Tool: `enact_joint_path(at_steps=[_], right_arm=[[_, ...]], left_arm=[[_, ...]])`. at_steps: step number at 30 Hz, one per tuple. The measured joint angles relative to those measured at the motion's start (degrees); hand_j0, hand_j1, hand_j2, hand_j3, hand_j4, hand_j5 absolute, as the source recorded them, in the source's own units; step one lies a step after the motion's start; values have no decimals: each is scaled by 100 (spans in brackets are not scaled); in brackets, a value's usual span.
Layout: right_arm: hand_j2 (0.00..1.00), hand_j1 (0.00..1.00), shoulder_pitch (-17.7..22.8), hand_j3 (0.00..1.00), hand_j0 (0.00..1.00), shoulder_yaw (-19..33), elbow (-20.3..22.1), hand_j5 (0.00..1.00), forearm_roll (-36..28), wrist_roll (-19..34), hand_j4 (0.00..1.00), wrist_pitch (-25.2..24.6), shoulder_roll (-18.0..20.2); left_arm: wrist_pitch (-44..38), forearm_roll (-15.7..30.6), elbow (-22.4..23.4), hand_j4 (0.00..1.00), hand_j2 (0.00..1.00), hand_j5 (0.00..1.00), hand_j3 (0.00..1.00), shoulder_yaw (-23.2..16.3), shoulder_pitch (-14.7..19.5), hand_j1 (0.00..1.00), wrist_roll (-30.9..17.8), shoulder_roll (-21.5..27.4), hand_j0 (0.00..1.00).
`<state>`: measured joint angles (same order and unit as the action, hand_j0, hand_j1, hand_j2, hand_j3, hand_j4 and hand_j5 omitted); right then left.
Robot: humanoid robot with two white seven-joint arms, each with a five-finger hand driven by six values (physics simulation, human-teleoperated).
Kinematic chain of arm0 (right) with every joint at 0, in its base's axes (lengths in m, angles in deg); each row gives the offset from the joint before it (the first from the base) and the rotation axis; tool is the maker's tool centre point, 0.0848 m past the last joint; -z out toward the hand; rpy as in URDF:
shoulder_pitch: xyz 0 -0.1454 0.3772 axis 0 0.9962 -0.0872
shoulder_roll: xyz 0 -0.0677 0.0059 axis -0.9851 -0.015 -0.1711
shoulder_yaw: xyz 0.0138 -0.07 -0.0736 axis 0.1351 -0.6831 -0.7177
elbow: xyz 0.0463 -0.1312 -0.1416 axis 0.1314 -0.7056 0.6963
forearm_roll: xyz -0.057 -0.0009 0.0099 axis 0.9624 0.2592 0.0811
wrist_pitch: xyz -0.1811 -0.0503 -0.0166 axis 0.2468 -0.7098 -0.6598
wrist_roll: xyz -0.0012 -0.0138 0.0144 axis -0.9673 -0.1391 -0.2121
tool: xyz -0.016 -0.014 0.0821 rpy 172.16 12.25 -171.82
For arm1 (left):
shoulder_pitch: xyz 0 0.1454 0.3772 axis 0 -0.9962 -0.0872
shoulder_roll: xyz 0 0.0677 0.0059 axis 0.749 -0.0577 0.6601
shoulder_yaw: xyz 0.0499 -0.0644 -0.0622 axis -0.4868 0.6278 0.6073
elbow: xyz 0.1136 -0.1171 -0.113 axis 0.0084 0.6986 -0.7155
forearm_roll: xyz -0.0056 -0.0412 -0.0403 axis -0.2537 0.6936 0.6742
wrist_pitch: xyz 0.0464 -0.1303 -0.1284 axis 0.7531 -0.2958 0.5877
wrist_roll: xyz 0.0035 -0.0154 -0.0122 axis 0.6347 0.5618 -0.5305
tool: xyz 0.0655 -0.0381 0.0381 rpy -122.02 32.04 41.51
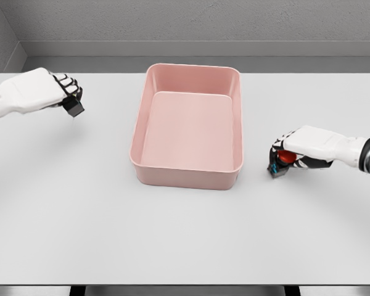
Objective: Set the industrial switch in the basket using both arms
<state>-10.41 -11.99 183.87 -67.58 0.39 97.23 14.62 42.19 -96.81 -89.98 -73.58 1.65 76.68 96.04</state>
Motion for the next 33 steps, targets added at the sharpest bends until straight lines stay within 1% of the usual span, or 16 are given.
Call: enact_joint_path(at_steps=[3, 7, 8, 17, 21, 24, 25, 29, 32, 33], right_arm=[[50, 50, -149, 50, 50, 13, 2, 50, -4, 1, 50, -2, 11], [49, 49, -158, 49, 49, 112, 6, 49, -18, 1, 49, -9, 29], [49, 49, -237, 49, 49, 145, 7, 49, -28, 2, 49, -11, 31], [49, 49, -686, 49, 49, 205, 31, 49, -59, 1, 49, -10, -58], [49, 49, -984, 49, 49, 162, 36, 49, -65, 4, 49, -6, -199], [49, 49, -1186, 49, 49, 147, 39, 49, -64, 4, 49, -3, -351], [49, 49, -1318, 49, 49, 115, 41, 49, -63, 0, 49, -5, -404], [49, 49, -1494, 49, 49, -2, 44, 49, -62, 3, 49, -7, -592], [49, 49, -1670, 49, 49, -134, 44, 49, -64, 1, 49, -24, -726], [49, 49, -1723, 49, 49, -197, 45, 49, -61, 2, 49, -51, -775]], left_arm=[[0, 73, 8, 2, 2, 2, 2, 68, 88, 2, 1, -124, 2], [0, 170, 11, 2, 2, 2, 2, 146, 167, 2, 1, -350, 2], [1, 190, 9, 2, 2, 2, 2, 153, 202, 2, 1, -433, 2], [1, 269, -106, 2, 2, 2, 2, 142, 202, 2, -18, -1156, 2], [2, 202, -167, 2, 2, 2, 2, 73, 211, 2, -34, -1427, 2], [1, 61, -172, 2, 2, 2, 2, -57, 211, 2, -43, -1604, 2], [1, -6, -170, 2, 2, 2, 2, -95, 211, 2, -45, -1663, 2], [3, -224, -141, 3, 3, 3, 3, -263, 211, 3, -49, -1871, 3], [5, -353, -121, 6, 6, 6, 6, -342, 211, 6, -53, -2005, 6], [5, -374, -118, 15, 15, 15, 15, -356, 211, 15, -53, -2032, 15]])
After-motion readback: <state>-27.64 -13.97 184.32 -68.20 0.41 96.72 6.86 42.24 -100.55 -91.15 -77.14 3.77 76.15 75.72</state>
